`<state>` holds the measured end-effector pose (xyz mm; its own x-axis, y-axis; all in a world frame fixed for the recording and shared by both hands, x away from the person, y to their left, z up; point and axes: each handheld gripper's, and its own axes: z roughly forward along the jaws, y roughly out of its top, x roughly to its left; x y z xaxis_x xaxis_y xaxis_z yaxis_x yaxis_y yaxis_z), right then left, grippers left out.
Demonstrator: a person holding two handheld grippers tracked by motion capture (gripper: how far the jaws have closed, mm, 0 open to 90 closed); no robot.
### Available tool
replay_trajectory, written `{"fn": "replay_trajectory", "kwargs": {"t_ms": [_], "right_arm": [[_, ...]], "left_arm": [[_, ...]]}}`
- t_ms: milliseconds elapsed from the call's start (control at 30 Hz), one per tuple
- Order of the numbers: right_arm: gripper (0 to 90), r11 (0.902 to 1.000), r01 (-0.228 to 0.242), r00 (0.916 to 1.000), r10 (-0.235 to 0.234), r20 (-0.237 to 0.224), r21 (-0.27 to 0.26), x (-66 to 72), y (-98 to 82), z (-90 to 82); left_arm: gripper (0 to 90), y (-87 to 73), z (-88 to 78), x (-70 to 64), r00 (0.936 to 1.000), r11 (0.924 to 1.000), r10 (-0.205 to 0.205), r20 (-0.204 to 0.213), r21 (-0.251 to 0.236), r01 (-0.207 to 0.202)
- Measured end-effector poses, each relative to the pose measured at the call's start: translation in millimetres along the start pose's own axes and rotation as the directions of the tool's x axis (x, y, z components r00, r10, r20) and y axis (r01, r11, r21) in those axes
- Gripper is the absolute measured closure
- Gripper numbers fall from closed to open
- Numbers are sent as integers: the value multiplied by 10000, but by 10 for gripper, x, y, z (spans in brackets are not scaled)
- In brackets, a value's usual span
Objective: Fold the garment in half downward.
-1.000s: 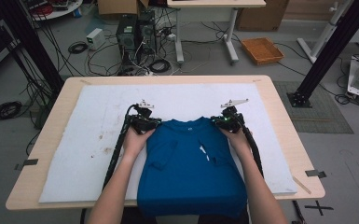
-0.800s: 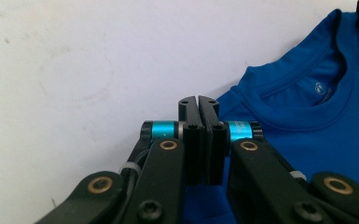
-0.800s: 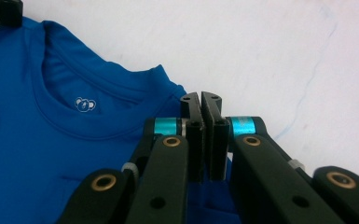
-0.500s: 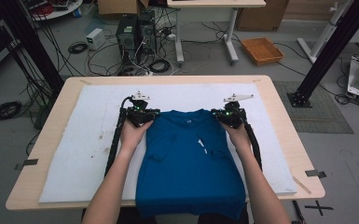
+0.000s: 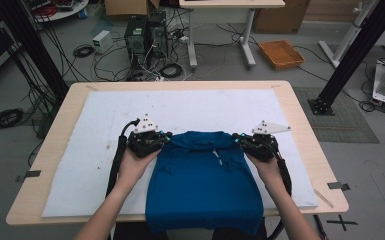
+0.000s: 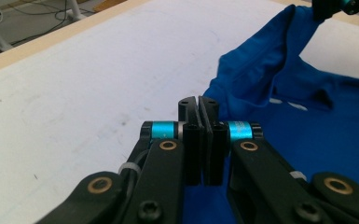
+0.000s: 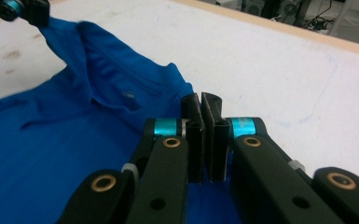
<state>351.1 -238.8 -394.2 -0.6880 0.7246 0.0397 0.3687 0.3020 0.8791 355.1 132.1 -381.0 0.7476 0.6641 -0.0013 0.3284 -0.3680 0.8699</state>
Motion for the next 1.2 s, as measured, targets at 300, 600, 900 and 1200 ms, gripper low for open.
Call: {"fn": "replay_trajectory", "kwargs": {"t_ms": [300, 600, 900, 1200], "right_arm": [[887, 9996, -264, 9991, 267, -338, 100, 201, -287, -250], [886, 9976, -77, 9977, 123, -661, 689, 445, -518, -447], [884, 9935, 234, 9968, -147, -788, 1111, 590, -685, -558], [850, 9903, 430, 9954, -311, -912, 1320, 736, -814, -661]], "left_arm": [[883, -303, -192, -285, 9990, 9996, 230, 381, 133, -236], [882, -584, -300, -526, 9966, 9990, 383, 734, 188, -398], [881, -744, -396, -759, 9898, 9925, 988, 1025, 620, -1055], [830, -890, -440, -894, 9823, 9825, 1372, 1273, 1089, -1513]]}}
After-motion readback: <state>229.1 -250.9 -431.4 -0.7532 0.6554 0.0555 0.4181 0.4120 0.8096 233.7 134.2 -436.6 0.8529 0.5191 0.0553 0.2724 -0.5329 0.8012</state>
